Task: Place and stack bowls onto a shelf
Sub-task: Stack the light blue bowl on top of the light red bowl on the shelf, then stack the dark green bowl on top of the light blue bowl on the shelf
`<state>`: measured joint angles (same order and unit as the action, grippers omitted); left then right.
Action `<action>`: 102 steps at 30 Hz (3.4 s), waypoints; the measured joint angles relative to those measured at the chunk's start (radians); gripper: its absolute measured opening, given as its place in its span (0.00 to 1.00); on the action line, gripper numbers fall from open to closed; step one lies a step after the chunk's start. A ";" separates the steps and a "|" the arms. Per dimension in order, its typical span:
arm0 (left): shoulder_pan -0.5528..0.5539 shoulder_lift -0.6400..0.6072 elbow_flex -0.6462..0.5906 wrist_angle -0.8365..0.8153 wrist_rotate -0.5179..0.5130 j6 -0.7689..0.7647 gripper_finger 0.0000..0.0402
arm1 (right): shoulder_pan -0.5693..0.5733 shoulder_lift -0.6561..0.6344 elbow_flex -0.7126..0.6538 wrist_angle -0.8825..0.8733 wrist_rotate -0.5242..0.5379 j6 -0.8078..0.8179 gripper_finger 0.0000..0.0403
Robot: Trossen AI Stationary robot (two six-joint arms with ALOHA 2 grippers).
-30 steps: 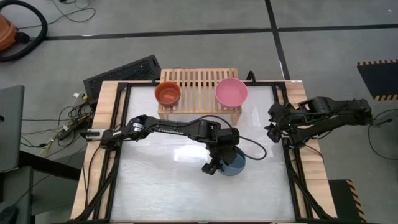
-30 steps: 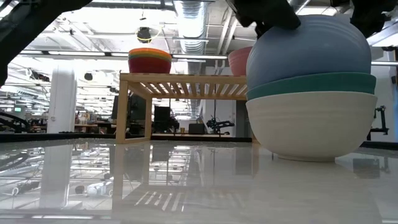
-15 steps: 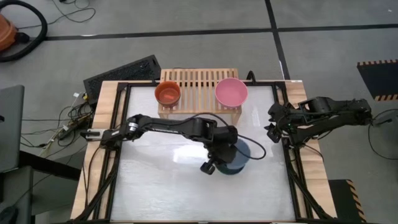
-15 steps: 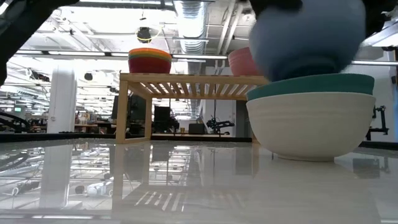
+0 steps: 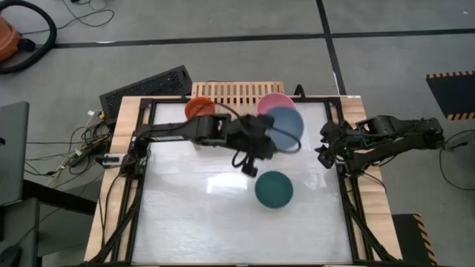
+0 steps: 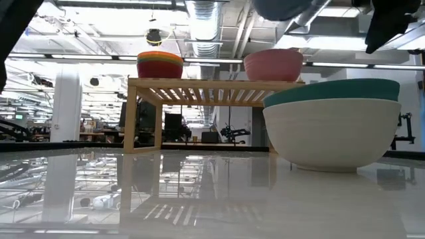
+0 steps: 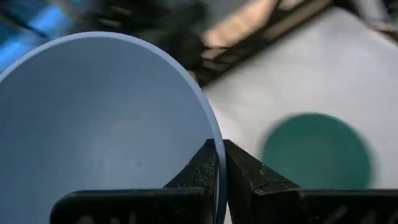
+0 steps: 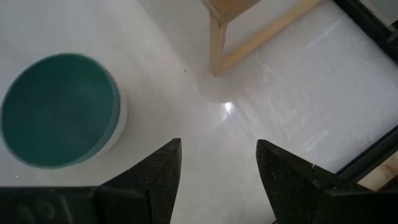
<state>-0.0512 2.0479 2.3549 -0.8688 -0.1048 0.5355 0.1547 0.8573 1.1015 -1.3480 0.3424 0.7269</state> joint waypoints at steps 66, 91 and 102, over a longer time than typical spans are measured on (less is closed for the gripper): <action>0.277 0.104 0.000 0.067 0.047 0.079 0.34 | 0.000 0.000 0.000 -0.010 0.000 -0.020 0.58; 0.128 0.083 -0.121 0.295 -0.460 0.193 0.22 | 0.001 0.000 0.000 -0.007 0.001 -0.020 0.58; 0.111 0.104 -0.086 0.430 -0.487 0.241 0.18 | 0.000 0.000 0.000 -0.005 0.001 -0.017 0.58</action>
<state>0.0600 2.1515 2.2684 -0.4385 -0.5913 0.7762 0.1548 0.8570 1.1011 -1.3533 0.3431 0.7100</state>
